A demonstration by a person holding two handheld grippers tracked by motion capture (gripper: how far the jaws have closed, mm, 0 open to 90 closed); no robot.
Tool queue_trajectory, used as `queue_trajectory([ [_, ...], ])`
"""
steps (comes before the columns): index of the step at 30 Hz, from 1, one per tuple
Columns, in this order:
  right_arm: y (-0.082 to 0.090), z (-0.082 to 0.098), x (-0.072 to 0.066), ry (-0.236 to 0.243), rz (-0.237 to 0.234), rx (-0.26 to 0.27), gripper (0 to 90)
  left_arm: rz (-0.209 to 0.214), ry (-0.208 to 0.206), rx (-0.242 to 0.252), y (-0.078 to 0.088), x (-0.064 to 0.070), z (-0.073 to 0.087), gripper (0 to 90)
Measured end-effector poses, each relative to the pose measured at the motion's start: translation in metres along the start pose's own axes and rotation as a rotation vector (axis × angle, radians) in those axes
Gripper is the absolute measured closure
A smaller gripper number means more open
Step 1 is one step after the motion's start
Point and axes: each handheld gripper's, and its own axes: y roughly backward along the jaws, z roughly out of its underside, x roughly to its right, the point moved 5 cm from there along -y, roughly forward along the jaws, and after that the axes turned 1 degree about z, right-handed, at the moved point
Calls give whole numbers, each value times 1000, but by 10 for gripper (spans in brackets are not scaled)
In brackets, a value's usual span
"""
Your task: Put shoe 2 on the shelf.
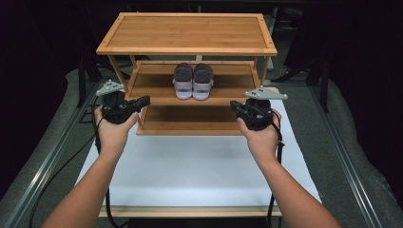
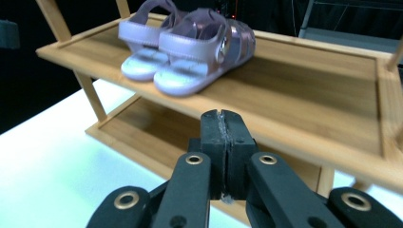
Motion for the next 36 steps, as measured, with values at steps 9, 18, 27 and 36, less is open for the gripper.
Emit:
queue_trajectory([
  [9, 29, 46, 2, 18, 21, -33, 868, -8, 2, -22, 28, -5, 50, 882],
  [18, 37, 95, -1, -32, 21, -48, 872, -23, 30, -50, 29, -11, 106, 877],
  [27, 34, 138, -2, -51, 24, -69, 864, -4, 9, -117, 22, -6, 154, 859],
  [36, 17, 180, -5, -39, 9, -134, 829, -2, 18, -163, 11, -15, 183, 811],
])
